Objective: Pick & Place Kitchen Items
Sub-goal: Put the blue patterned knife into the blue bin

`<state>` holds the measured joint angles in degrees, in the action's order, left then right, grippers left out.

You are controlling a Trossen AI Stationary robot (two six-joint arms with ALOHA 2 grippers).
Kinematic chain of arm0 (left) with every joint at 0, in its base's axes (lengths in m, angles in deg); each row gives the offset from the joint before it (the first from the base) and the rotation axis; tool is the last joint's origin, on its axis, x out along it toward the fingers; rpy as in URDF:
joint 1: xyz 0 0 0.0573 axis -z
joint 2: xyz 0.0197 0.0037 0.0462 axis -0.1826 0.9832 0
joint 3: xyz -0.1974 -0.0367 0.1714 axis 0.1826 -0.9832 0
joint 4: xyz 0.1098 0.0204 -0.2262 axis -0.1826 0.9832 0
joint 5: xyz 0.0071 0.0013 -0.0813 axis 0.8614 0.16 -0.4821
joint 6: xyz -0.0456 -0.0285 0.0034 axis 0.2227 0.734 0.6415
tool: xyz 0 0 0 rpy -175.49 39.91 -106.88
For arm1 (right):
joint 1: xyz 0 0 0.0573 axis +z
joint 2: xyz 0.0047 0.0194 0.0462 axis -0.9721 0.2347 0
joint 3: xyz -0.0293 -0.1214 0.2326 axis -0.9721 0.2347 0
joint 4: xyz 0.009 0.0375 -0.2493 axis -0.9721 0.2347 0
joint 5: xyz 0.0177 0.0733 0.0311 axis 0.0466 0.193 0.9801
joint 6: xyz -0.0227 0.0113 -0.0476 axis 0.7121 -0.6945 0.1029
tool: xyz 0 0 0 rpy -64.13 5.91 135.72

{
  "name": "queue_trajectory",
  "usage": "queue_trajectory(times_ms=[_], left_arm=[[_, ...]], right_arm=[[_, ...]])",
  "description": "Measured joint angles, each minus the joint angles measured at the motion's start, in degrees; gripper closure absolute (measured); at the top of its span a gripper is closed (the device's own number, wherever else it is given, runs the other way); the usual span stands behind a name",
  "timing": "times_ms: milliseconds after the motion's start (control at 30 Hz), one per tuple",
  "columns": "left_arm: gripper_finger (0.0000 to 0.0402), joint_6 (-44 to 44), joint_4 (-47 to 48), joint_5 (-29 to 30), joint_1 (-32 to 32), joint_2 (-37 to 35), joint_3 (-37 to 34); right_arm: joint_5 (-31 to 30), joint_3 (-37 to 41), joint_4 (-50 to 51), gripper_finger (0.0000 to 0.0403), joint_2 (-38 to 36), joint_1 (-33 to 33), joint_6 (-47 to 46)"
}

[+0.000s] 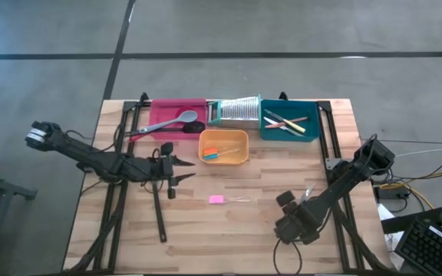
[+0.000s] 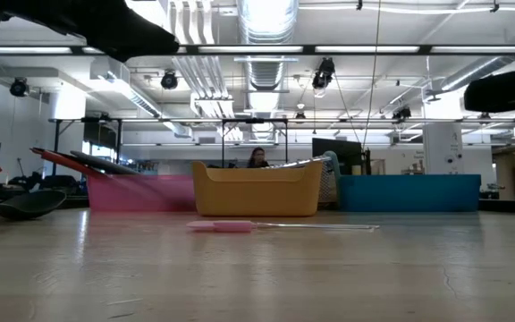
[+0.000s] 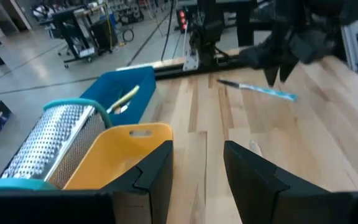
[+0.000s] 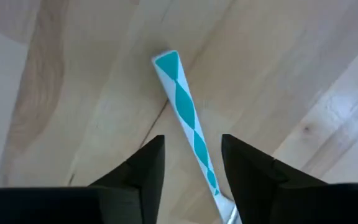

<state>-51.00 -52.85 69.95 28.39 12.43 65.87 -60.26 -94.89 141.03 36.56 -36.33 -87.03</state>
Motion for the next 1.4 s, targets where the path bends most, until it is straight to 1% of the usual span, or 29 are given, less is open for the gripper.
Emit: queue_trajectory(times_ms=[100,233,433,567,733,933,967,1233,1400], left_arm=[[0.0255,0.82,-0.4,-0.02,0.0,0.07,-0.02],[0.0255,1.4,-0.38,-0.02,0.0,0.51,-0.05],[0.0255,1.43,-0.13,-0.02,0.0,0.98,-0.07],[0.0255,1.44,0.01,-0.02,0.0,0.98,-0.07],[0.0255,1.45,0.01,-0.02,0.0,0.98,-0.07],[0.0255,1.49,0.01,-0.02,0.0,0.98,-0.09],[0.0255,1.49,0.01,-0.02,0.0,0.98,-0.09],[0.0255,1.49,-0.01,-0.02,0.0,0.98,-0.09],[0.0255,1.75,-0.15,-0.02,0.0,0.98,-0.09]], right_arm=[[-0.01,0.93,-2.85,0.024,0.0,0.0,1.59],[0.02,3.19,-8.9,0.0236,0.0,0.0,1.65],[0.06,6.42,-13.56,0.0254,0.0,0.02,1.0],[0.27,8.53,-16.91,0.0273,-0.2,0.02,0.84],[0.44,9.33,-18.06,0.0303,-0.31,0.04,0.8],[0.86,9.46,-18.8,0.0369,-0.24,0.03,0.6],[1.19,9.46,-19.16,0.0375,-0.22,0.02,0.81],[1.61,8.29,-19.23,0.0375,-0.25,0.0,1.54],[0.78,3.95,-19.53,0.0375,-0.38,-0.07,1.99]])
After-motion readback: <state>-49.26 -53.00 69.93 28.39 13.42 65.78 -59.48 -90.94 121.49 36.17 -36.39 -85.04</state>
